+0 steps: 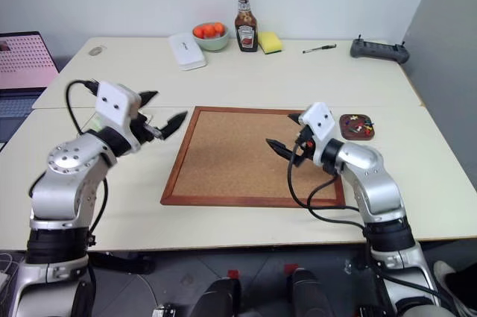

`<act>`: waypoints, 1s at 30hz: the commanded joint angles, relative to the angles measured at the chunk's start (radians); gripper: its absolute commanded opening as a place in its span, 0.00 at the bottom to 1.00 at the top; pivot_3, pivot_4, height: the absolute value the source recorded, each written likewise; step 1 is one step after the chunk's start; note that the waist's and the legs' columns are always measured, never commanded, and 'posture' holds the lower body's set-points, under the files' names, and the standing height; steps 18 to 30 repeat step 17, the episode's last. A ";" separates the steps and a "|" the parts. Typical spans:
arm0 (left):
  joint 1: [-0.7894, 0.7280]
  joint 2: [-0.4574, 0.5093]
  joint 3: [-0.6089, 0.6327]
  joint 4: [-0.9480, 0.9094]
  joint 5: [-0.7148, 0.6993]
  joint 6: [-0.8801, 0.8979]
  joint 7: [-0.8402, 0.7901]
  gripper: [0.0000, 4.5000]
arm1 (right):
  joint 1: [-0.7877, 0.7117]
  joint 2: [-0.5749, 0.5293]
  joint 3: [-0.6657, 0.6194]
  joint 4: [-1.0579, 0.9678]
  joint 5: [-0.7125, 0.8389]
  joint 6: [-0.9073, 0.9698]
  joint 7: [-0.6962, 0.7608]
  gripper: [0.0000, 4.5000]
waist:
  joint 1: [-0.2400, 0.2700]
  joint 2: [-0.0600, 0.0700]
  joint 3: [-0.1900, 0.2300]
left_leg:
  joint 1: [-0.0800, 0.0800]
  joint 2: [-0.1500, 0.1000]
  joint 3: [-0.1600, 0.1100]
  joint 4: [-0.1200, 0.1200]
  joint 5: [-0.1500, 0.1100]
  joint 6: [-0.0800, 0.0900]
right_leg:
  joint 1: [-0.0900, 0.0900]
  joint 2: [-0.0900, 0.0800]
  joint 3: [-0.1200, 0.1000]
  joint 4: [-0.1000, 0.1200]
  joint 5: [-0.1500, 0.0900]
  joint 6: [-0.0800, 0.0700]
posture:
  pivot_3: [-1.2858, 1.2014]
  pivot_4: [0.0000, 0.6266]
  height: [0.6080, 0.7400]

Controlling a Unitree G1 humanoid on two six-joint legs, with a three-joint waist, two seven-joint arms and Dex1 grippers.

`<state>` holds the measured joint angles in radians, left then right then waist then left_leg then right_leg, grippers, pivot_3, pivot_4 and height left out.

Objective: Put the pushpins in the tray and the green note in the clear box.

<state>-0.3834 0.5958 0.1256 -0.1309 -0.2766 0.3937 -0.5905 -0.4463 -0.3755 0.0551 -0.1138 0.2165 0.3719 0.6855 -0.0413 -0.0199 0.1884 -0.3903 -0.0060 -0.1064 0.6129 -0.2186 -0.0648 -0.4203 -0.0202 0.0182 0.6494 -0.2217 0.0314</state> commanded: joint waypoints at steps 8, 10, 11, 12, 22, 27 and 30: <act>0.154 -0.062 -0.103 -0.112 -0.039 0.011 -0.075 0.92 | 0.149 0.023 -0.083 -0.004 0.039 -0.139 -0.050 1.00 | -0.002 0.000 0.000 | 0.002 0.000 0.000 0.001 0.000 0.000 | 0.002 0.001 0.000 0.000 0.000 0.000 | 0.52 0.24 1.00; 0.139 -0.069 -0.089 -0.107 -0.053 0.038 -0.066 0.92 | 0.126 0.021 -0.087 0.006 0.046 -0.139 -0.051 1.00 | -0.002 0.000 0.000 | 0.002 0.000 0.001 0.001 0.000 0.000 | 0.002 0.001 0.000 0.000 0.000 0.000 | 0.52 0.24 1.00; 0.133 -0.070 -0.084 -0.105 -0.059 0.049 -0.065 0.92 | 0.116 0.015 -0.084 0.014 0.045 -0.140 -0.044 1.00 | -0.002 0.000 0.000 | 0.002 0.000 0.001 0.001 0.000 0.000 | 0.002 0.001 0.000 0.000 0.000 0.000 | 0.52 0.24 1.00; 0.128 -0.071 -0.079 -0.104 -0.063 0.057 -0.064 0.92 | 0.108 0.011 -0.082 0.020 0.046 -0.138 -0.038 1.00 | -0.002 0.000 0.000 | 0.002 0.000 0.000 0.001 0.000 0.000 | 0.002 0.001 0.000 0.000 0.000 0.000 | 0.52 0.24 1.00; 0.130 -0.056 -0.057 -0.109 -0.095 0.083 -0.100 0.92 | 0.079 -0.023 -0.071 0.020 0.070 -0.119 0.017 1.00 | -0.001 0.000 0.000 | 0.002 0.000 0.000 0.001 0.000 0.000 | 0.002 0.001 0.000 0.000 0.000 0.000 | 0.52 0.24 1.00; 0.130 -0.056 -0.057 -0.109 -0.095 0.083 -0.100 0.92 | 0.079 -0.023 -0.071 0.020 0.070 -0.119 0.017 1.00 | -0.001 0.000 0.000 | 0.002 0.000 0.000 0.001 0.000 0.000 | 0.002 0.001 0.000 0.000 0.000 0.000 | 0.52 0.24 1.00; 0.130 -0.056 -0.057 -0.109 -0.095 0.083 -0.100 0.92 | 0.079 -0.023 -0.071 0.020 0.070 -0.119 0.017 1.00 | -0.001 0.000 0.000 | 0.002 0.000 0.000 0.001 0.000 0.000 | 0.002 0.001 0.000 0.000 0.000 0.000 | 0.52 0.24 1.00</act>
